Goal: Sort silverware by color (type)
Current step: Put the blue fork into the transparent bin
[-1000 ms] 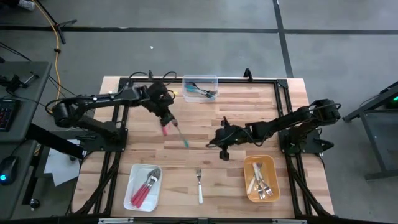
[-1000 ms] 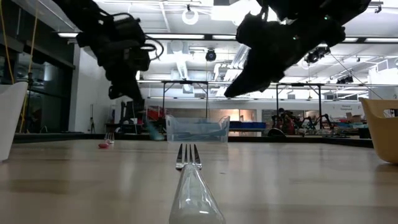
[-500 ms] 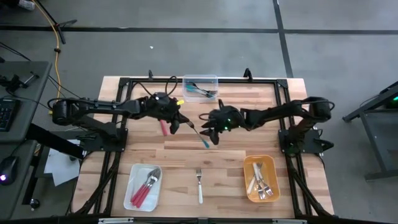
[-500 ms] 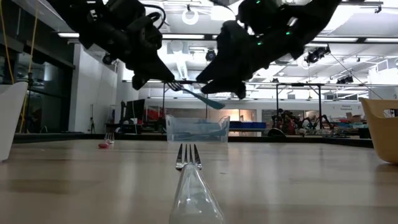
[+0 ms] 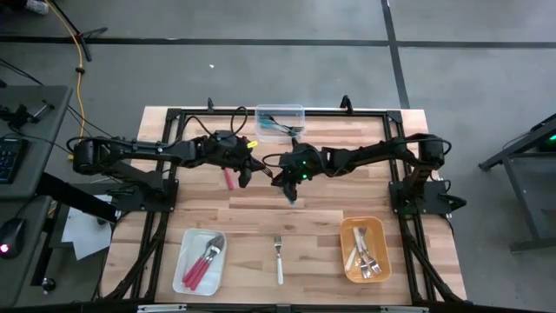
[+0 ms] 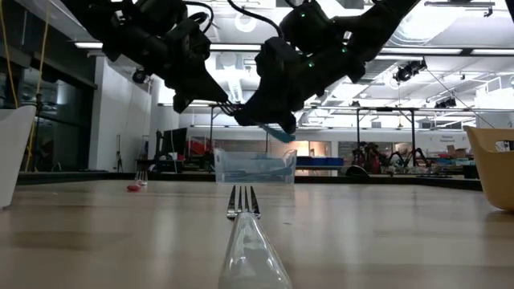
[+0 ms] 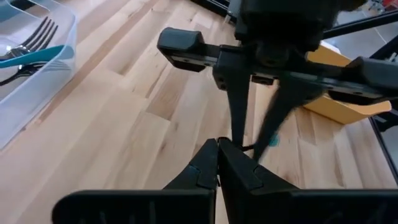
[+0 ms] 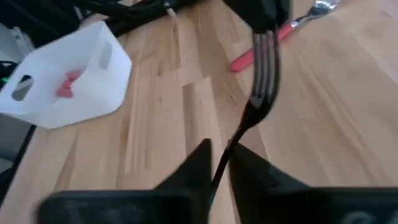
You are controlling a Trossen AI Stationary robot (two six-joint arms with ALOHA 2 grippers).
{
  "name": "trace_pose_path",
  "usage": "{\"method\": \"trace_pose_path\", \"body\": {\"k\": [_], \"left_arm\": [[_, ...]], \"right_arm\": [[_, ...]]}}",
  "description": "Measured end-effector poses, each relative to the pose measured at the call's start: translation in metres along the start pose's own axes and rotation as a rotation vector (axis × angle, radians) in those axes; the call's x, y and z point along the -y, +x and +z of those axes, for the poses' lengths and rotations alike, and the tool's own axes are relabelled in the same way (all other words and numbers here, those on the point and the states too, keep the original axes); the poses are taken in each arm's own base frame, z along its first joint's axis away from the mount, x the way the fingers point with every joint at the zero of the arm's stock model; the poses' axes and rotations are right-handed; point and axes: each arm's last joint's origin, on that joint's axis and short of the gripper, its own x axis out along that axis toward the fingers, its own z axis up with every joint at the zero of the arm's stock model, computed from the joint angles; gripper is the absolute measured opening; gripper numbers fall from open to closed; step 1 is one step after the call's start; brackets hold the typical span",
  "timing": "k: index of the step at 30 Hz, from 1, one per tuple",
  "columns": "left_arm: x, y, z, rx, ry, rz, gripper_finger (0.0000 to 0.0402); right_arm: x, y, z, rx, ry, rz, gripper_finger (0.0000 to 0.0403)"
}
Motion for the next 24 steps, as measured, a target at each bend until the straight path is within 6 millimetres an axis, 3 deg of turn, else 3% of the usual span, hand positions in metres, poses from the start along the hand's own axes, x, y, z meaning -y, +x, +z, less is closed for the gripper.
{"method": "trace_pose_path", "body": {"k": [3,14,19,24], "left_arm": [[0.001,0.000,0.001,0.016,0.017,-0.001,0.0001],[0.007,-0.001,-0.002,0.106,0.174,0.049,0.0071],[0.003,-0.015,-0.021,0.249,0.206,0.036,0.0104],[-0.002,-0.032,-0.047,0.399,0.181,-0.013,0.0115]], "right_arm": [[0.002,0.000,-0.001,-0.008,-0.037,-0.040,0.0011],[0.005,-0.006,-0.003,-0.106,-0.084,-0.138,0.0004],[0.007,-0.024,0.021,-0.158,-0.128,-0.280,0.0003],[0.027,-0.046,0.074,-0.197,-0.184,-0.447,0.0002]]}}
